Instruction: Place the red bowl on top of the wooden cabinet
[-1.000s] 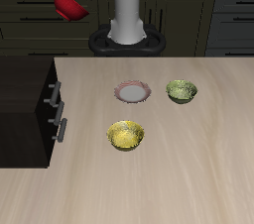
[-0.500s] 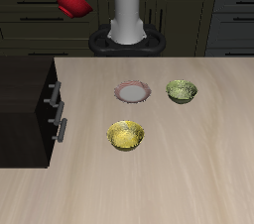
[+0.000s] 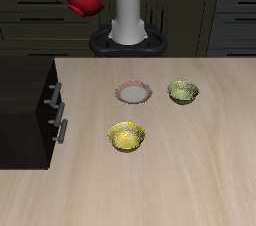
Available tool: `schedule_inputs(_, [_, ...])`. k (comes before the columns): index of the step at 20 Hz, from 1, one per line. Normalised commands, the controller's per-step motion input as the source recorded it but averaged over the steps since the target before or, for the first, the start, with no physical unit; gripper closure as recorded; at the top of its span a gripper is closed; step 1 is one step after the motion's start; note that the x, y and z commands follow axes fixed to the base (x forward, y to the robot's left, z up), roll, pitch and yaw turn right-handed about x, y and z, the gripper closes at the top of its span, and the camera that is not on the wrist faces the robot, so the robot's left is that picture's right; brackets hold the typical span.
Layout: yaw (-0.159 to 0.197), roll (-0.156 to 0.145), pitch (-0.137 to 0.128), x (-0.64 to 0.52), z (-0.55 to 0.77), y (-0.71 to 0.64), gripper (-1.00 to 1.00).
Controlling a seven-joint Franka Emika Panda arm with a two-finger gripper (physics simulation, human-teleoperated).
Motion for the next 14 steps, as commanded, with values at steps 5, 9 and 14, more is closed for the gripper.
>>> schedule_inputs(5, [0.035, 0.015, -0.003, 0.16, 0.00, 0.11, 1.00])
schedule_inputs(9, [0.027, -0.015, -0.010, 0.04, 0.02, -0.03, 1.00])
schedule_inputs(14, [0.012, -0.060, 0.021, -0.04, -0.09, -0.36, 1.00])
